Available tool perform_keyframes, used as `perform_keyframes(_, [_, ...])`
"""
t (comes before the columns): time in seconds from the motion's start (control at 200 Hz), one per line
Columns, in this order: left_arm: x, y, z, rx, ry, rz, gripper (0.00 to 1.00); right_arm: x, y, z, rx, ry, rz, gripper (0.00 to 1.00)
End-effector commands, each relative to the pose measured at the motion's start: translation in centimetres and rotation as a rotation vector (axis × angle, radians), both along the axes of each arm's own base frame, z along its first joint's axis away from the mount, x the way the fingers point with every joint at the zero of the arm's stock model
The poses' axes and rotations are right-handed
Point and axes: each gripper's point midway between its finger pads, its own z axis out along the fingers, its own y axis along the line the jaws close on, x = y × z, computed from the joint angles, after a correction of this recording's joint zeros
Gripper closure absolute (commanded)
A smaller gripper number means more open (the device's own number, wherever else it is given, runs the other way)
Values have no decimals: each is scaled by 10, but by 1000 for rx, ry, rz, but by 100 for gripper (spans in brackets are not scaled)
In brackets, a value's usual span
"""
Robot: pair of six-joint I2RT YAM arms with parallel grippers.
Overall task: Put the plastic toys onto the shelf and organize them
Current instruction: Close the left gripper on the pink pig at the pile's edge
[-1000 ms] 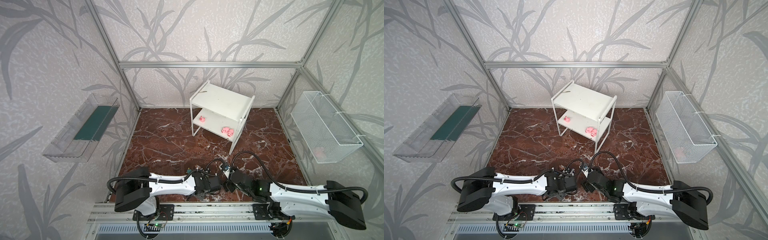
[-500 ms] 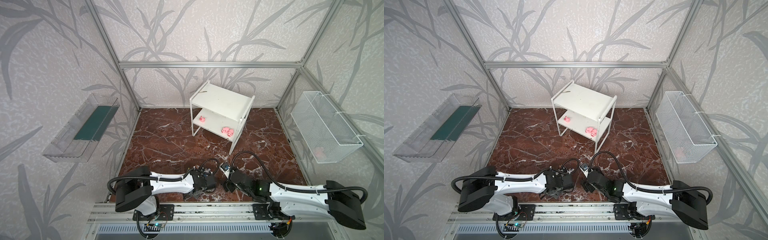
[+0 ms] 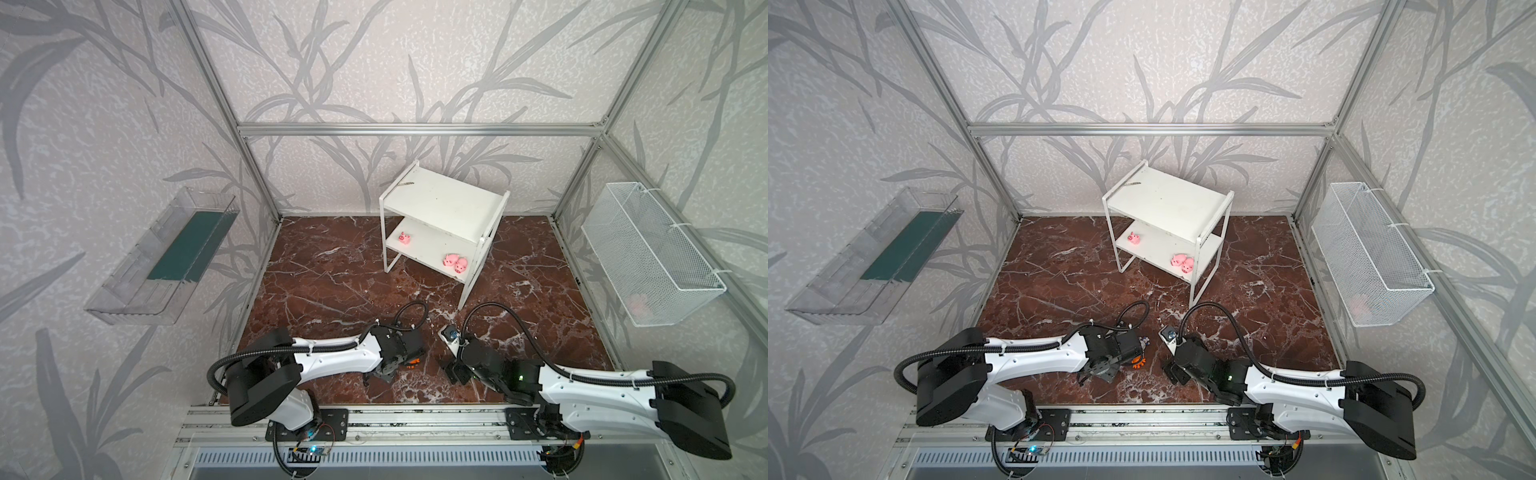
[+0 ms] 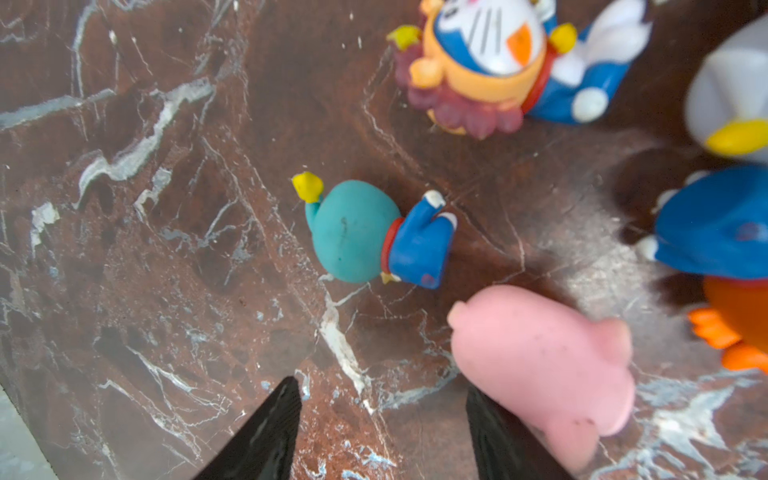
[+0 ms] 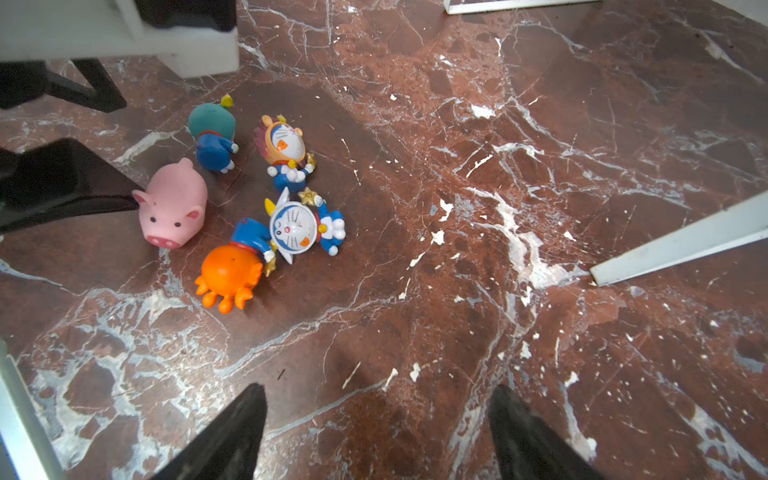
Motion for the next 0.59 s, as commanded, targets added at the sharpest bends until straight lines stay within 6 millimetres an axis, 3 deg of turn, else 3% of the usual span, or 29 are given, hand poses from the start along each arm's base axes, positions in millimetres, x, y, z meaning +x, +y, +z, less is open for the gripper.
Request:
perform_keyframes(0.0, [4,-2,16,-32,-30,17,34,3,-1,2,5,-8,-12,15])
perform_keyframes(0.195, [-3,-1,28,-86,-21,53,34,3,3,0,7,1,0,15])
perform_keyframes(0.435, [-10,-47,29,-310,15,85,34,2,3,-1,10,3,-1,15])
perform_keyframes(0.59, [-5,-54,24,-342,-20,134,35,2,1,1,17,2,-4,15])
